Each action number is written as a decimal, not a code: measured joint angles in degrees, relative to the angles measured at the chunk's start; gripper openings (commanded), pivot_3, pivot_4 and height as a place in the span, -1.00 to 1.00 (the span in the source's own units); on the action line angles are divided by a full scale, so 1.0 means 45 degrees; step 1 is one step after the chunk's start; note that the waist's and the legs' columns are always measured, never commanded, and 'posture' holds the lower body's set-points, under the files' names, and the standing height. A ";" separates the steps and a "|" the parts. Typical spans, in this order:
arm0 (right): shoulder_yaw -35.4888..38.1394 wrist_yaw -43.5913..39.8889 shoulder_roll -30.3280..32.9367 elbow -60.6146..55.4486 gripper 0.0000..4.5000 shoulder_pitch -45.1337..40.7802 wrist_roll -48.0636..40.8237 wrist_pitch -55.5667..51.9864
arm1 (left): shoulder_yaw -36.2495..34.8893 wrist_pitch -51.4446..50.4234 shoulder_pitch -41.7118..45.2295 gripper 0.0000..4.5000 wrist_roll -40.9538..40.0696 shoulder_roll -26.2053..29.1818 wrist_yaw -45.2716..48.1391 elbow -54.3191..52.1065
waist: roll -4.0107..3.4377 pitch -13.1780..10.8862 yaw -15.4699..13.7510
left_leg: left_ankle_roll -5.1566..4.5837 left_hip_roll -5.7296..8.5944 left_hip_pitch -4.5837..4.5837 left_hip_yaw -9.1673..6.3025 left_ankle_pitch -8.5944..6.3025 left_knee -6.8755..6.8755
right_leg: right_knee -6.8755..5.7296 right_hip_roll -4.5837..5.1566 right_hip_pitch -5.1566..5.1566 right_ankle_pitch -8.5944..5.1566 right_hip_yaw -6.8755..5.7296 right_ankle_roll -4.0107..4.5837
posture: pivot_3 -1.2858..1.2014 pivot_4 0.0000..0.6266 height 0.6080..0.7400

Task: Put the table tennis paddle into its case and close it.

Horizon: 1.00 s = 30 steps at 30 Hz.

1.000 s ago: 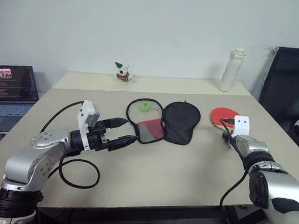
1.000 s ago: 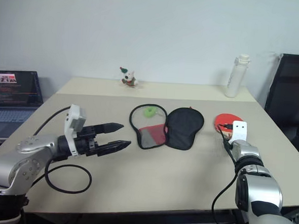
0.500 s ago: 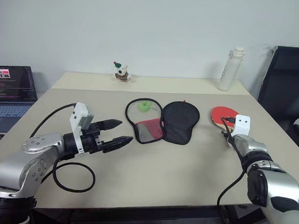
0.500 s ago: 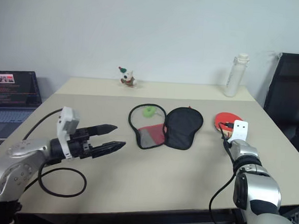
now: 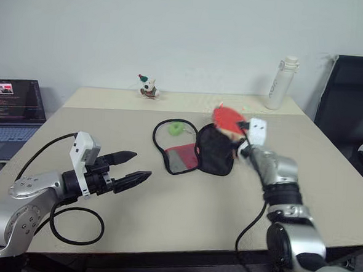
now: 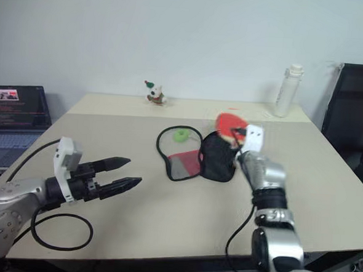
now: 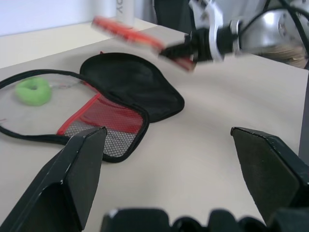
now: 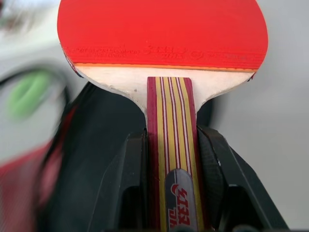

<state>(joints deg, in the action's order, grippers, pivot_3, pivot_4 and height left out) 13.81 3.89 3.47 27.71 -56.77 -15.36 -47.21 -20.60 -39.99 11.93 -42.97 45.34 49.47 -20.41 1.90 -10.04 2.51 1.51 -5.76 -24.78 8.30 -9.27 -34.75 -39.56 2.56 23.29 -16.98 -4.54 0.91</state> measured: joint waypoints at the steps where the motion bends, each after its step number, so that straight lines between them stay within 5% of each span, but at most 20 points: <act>1: -0.0094 0.0111 -0.0206 -0.0022 -0.51 0.0083 0.0008 -0.0109 | 0.0001 0.0000 0.0000 1.00 0.0000 0.0000 -0.0013 -0.0001 | -0.0002 -0.0002 -0.0056 | -0.0001 0.0003 -0.0006 -0.0004 -0.0001 0.0000 | 0.0000 0.0001 0.0003 0.0000 -0.0007 0.0000 | 0.03 -0.52 1.00; 20: -0.0480 0.1637 -0.1302 0.4449 -0.51 -0.0584 0.1192 0.4419 | 0.0040 0.0002 0.0005 1.00 -0.0002 -0.0001 -0.0127 -0.0227 | 0.0003 0.0001 -0.0149 | -0.0009 0.0009 -0.0010 -0.0014 -0.0006 0.0000 | 0.0006 0.0000 -0.0001 0.0000 -0.0016 0.0001 | 0.03 -0.52 1.00; 30: -0.0437 0.2248 -0.0718 0.4928 -0.51 -0.0640 0.1633 0.5134 | 0.0038 0.0002 -0.0010 1.00 -0.0011 -0.0001 -0.0139 -0.0278 | 0.0002 0.0001 -0.0147 | -0.0009 0.0009 -0.0011 -0.0016 -0.0006 0.0001 | 0.0009 0.0004 -0.0002 0.0000 -0.0019 0.0001 | 0.03 -0.52 1.00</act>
<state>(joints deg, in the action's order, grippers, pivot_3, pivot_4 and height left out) 11.85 14.01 0.24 49.89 -59.65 -8.02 -24.11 -20.42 -39.98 11.89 -43.02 45.33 48.84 -21.66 1.91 -10.04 1.85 1.47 -5.71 -24.83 8.22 -9.30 -34.75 -39.52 2.58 23.28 -16.98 -4.63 0.91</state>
